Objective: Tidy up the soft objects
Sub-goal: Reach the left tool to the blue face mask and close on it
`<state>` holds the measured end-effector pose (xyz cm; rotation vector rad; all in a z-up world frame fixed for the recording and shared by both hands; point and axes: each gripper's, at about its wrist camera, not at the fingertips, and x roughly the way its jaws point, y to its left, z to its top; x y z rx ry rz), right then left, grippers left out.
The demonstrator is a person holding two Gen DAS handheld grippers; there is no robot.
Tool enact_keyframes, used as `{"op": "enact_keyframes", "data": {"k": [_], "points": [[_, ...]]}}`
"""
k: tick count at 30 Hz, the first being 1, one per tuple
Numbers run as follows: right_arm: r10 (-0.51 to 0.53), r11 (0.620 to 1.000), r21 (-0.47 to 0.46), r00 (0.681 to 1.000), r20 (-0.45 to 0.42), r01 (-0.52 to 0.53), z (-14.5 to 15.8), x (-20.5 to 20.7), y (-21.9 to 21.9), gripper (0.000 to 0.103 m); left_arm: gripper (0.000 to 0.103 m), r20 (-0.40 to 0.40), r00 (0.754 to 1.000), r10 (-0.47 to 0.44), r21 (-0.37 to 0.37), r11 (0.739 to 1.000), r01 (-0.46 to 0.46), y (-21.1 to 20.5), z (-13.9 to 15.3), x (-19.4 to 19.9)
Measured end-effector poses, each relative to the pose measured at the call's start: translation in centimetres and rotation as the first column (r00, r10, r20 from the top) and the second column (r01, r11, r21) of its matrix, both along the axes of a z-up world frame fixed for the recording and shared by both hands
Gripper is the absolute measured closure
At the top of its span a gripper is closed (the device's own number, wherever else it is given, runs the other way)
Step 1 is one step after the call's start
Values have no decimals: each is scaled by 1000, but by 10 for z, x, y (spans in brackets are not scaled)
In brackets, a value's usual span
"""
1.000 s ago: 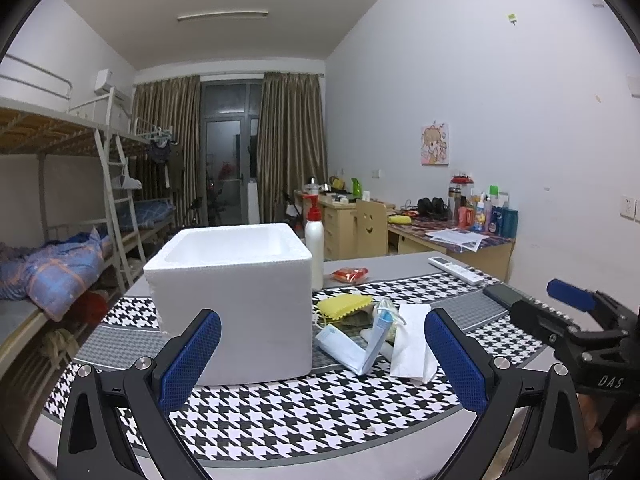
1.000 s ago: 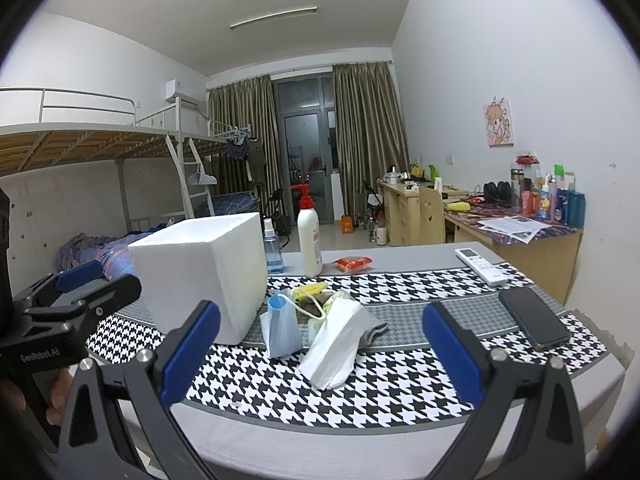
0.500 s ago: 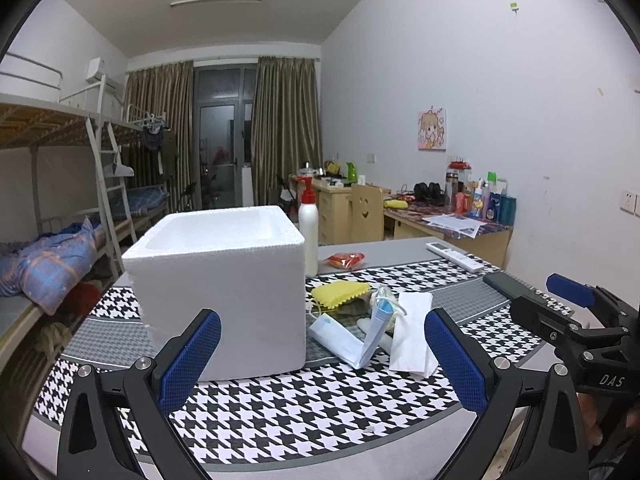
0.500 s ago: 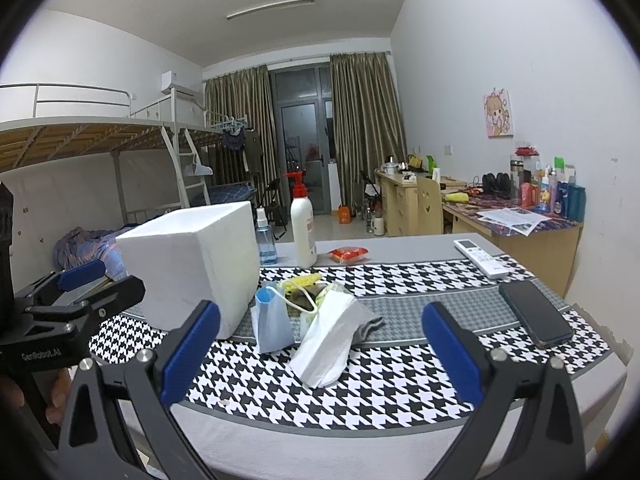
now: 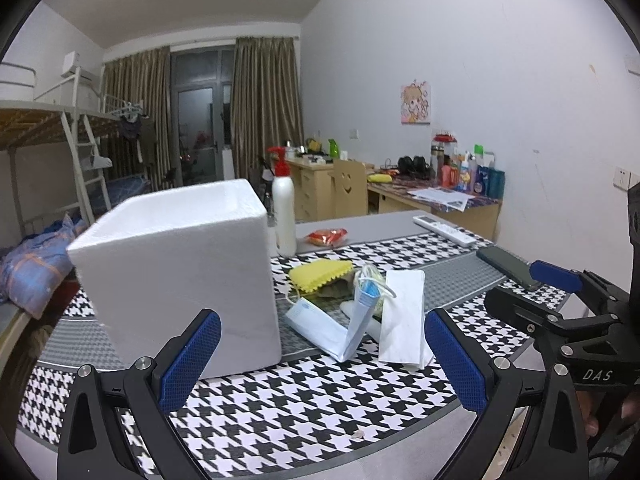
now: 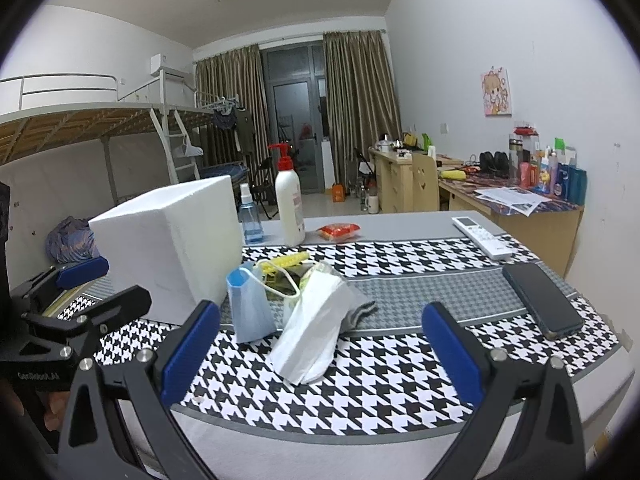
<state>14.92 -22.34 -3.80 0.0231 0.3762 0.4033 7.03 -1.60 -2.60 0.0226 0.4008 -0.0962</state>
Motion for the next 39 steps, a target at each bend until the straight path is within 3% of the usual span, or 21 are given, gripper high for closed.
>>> {"op": "enact_keyframes", "data": {"k": [23, 35, 39], "points": [[-41, 999, -3, 992, -123, 41, -28, 40, -9, 1, 1, -158, 983, -93, 36, 994, 100, -21, -33, 50], [-63, 998, -1, 985, -157, 64, -37, 54, -18, 1, 19, -233, 968, -89, 68, 992, 107, -28, -47, 73], [-55, 998, -6, 985, -160, 55, -38, 56, -17, 1, 29, -257, 963, -77, 71, 993, 98, -27, -50, 82]]}}
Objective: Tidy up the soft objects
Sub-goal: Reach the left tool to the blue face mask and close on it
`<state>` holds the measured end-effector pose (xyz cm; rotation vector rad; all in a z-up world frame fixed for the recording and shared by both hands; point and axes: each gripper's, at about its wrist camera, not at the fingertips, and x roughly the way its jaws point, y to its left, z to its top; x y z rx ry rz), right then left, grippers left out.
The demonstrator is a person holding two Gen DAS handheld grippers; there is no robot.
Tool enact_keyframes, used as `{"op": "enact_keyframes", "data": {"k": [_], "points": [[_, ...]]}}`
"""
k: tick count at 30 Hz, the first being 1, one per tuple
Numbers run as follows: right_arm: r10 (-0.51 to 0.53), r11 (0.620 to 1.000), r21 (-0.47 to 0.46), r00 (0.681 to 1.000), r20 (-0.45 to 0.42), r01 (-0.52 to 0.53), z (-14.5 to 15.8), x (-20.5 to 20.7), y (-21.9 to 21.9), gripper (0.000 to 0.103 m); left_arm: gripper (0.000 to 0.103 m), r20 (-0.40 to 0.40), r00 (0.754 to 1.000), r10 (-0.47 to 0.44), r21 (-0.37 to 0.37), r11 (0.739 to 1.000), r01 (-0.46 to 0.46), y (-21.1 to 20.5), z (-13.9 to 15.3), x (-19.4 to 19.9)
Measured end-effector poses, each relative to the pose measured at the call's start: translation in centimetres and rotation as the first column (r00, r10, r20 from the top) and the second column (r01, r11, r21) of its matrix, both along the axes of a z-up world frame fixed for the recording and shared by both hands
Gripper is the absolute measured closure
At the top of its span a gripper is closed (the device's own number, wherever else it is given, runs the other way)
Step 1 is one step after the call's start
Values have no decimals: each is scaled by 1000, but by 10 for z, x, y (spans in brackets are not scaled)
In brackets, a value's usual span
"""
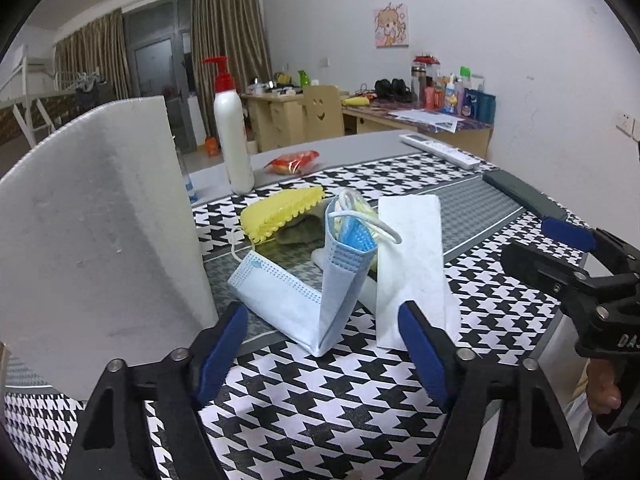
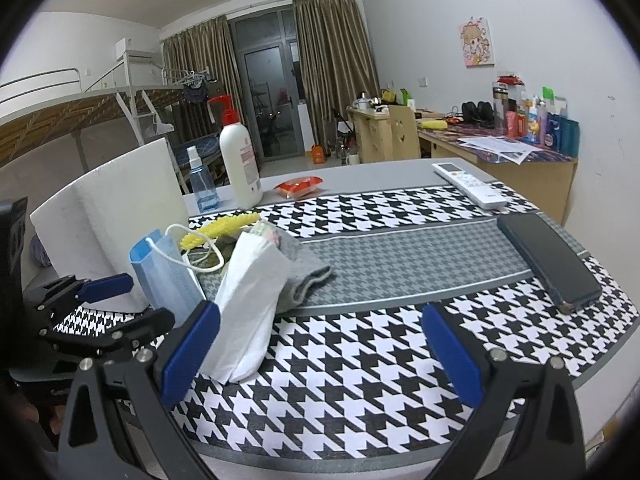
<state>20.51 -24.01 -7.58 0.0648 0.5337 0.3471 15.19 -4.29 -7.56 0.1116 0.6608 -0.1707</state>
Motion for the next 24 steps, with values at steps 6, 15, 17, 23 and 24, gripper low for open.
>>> {"op": "enact_keyframes", "data": {"k": [6, 15, 17, 23, 24], "points": [[16, 1000, -4, 1000, -5, -16, -2, 4, 3, 1, 44, -80, 997, -15, -46, 999, 11, 2, -8, 15], [63, 998, -3, 998, -17, -63, -3, 9, 10, 1, 55, -121, 993, 14, -55, 998, -21, 3, -12, 23], [72, 997, 1, 997, -25, -72, -3, 11, 13, 1, 58, -132, 991, 4, -66, 998, -13, 2, -13, 26], [104, 995, 14, 993, -46, -104, -3, 17, 21, 1, 76, -157, 987, -16, -90, 996, 2, 3, -15, 30], [110, 994, 14, 993, -51, -109, -3, 19, 23, 1, 81, -164, 986, -18, -96, 995, 3, 4, -15, 30]]}}
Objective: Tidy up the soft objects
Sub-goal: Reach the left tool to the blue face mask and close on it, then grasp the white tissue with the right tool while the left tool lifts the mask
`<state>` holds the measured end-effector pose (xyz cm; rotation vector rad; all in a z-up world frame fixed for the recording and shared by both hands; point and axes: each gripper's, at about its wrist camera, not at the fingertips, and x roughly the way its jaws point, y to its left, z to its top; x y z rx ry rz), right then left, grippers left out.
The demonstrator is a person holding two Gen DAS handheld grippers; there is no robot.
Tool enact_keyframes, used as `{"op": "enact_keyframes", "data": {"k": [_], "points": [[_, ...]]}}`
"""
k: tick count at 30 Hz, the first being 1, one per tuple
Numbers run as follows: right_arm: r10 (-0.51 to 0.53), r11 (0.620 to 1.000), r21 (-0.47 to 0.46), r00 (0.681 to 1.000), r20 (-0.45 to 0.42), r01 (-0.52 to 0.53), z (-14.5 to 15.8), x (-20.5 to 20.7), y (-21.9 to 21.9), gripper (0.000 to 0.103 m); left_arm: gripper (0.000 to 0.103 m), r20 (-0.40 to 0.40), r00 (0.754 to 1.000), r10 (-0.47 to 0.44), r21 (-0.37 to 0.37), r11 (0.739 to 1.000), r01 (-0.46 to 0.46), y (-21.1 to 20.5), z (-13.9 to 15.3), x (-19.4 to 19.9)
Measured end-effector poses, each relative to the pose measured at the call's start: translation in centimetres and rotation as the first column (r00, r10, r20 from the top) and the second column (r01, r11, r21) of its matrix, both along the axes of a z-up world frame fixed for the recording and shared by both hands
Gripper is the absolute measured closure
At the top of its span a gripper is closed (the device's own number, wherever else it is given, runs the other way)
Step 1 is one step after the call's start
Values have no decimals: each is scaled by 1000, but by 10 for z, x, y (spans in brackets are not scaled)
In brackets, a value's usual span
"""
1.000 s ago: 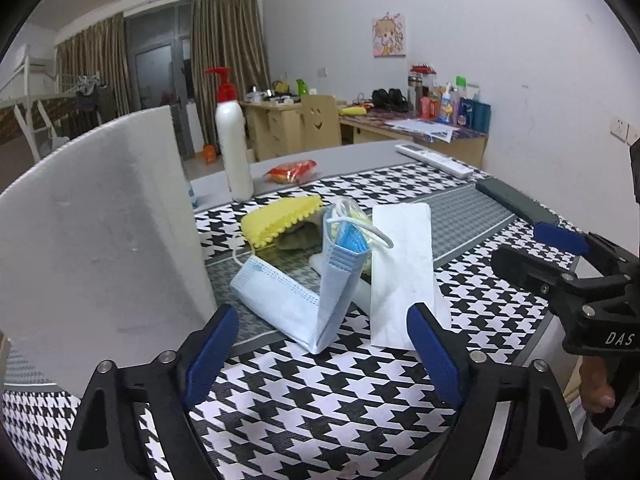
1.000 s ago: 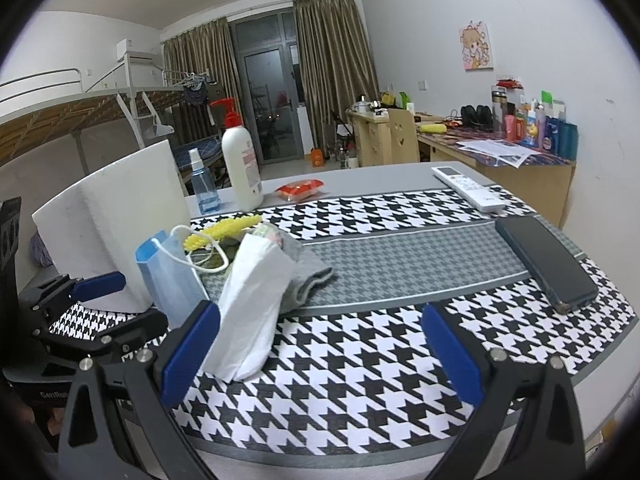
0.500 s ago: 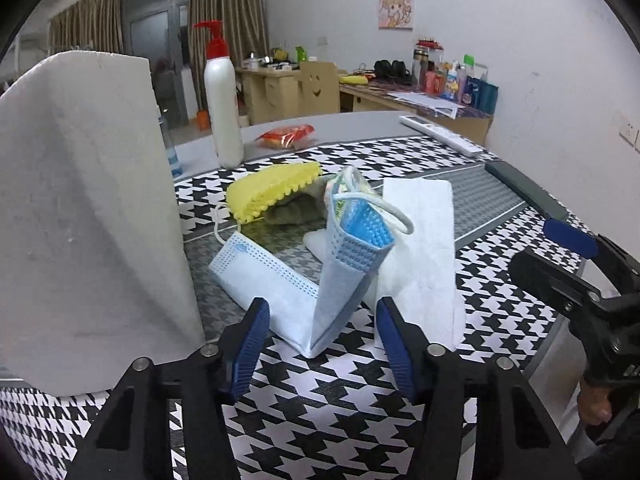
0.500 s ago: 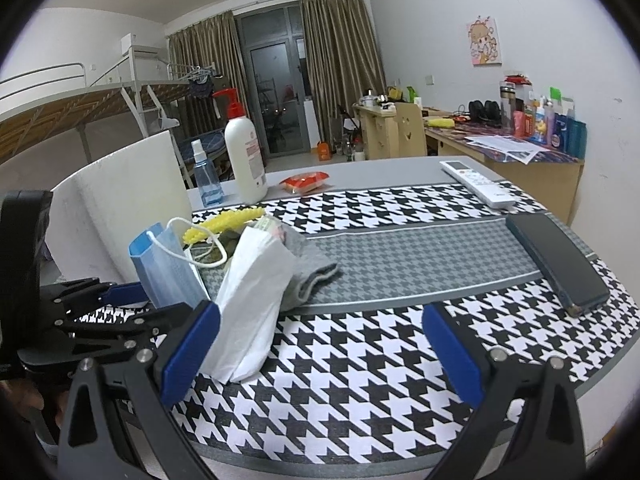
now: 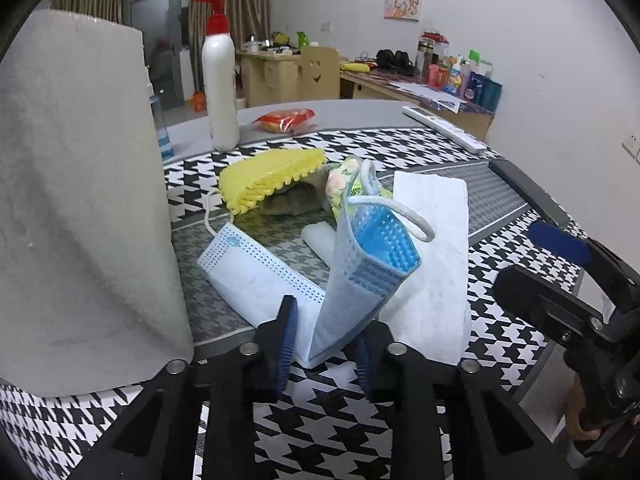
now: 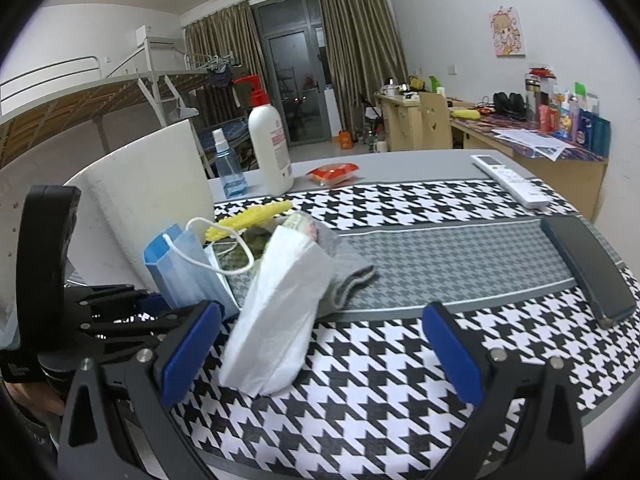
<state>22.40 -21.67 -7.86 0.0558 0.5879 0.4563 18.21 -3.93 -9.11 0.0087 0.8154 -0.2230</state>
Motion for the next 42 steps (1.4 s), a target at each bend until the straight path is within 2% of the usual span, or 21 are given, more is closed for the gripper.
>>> {"op": "enact_keyframes", "data": {"k": [5, 7, 12, 19, 21, 25, 29, 42], "points": [[11, 1000, -3, 999, -38, -11, -4, 7, 6, 1, 85, -6, 1000, -6, -18, 1000, 6, 3, 0, -1], [17, 1000, 3, 999, -49, -17, -5, 9, 6, 5, 85, -18, 1000, -19, -34, 999, 18, 3, -1, 0], [33, 999, 8, 995, -98, -32, -11, 15, 9, 26, 85, -17, 999, -29, -30, 999, 29, 2, -1, 0], [75, 997, -1, 987, -139, -76, -14, 19, 19, 40, 86, -13, 999, -35, -29, 999, 34, 3, -1, 0], [91, 996, -6, 983, -157, -93, -16, 21, 23, 53, 87, -15, 999, -34, -31, 999, 34, 4, -2, 0], [117, 992, -18, 975, -191, -123, -20, 25, 30, 71, 89, -3, 999, -38, -23, 999, 38, 2, 0, -1], [137, 990, -18, 974, -182, -142, -18, 21, 31, 88, 89, 15, 999, -42, -17, 999, 42, 1, 2, -5], [90, 996, -15, 992, -92, -91, 8, -8, 14, 90, 94, 100, 994, -43, -16, 999, 45, 2, 25, -31]]}}
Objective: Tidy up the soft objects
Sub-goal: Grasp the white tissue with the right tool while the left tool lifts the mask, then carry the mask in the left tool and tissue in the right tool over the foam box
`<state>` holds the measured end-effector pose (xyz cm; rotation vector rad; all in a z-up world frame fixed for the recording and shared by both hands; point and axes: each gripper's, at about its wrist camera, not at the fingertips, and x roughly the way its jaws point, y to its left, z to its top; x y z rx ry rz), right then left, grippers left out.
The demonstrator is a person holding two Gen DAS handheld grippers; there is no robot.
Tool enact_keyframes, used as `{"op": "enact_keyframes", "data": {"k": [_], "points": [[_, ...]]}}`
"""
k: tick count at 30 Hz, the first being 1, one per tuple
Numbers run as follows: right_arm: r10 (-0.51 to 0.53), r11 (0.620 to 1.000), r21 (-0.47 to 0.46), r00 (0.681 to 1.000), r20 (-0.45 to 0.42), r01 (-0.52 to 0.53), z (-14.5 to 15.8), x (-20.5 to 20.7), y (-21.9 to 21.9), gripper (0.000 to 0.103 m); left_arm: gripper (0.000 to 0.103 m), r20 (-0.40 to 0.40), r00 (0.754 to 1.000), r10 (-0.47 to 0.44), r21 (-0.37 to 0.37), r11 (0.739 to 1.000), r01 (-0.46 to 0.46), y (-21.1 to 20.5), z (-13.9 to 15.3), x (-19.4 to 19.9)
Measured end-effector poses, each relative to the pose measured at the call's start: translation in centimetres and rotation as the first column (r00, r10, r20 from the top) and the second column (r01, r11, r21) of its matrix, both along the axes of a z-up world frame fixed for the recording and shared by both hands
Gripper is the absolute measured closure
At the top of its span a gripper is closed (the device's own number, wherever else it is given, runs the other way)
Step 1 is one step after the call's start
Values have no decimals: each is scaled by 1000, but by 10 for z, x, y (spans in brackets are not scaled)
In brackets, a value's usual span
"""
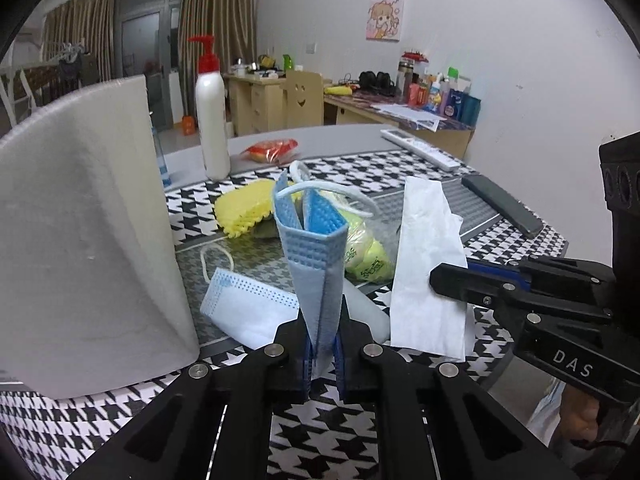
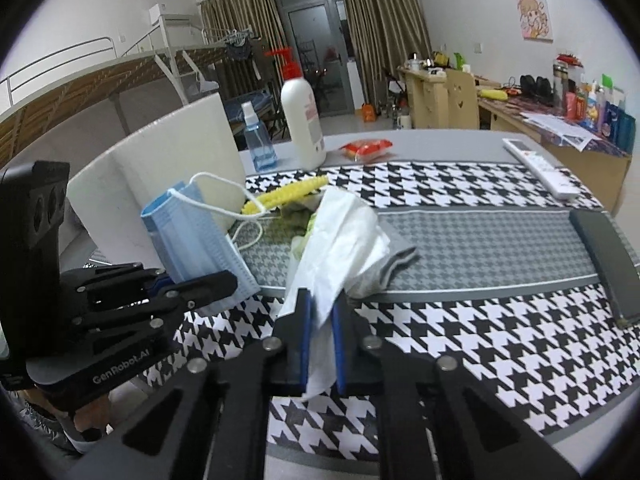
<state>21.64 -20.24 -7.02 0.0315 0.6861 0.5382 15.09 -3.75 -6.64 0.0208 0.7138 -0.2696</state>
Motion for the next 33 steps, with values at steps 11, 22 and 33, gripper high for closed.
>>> {"op": "enact_keyframes", "data": {"k": [11, 22, 33], "points": [[-30, 1000, 10, 997, 70, 29, 21, -19, -4, 90, 94, 98, 995, -6, 1, 1000, 6, 4, 33, -28], [-39, 999, 25, 992, 120, 36, 44, -21, -8, 90, 94, 156, 987, -26, 6, 1000, 25, 0, 59, -33], [-54, 998, 43, 987, 151, 48, 59, -13, -12, 90, 100, 190, 980, -49, -2, 999, 51, -2, 79, -27]]}}
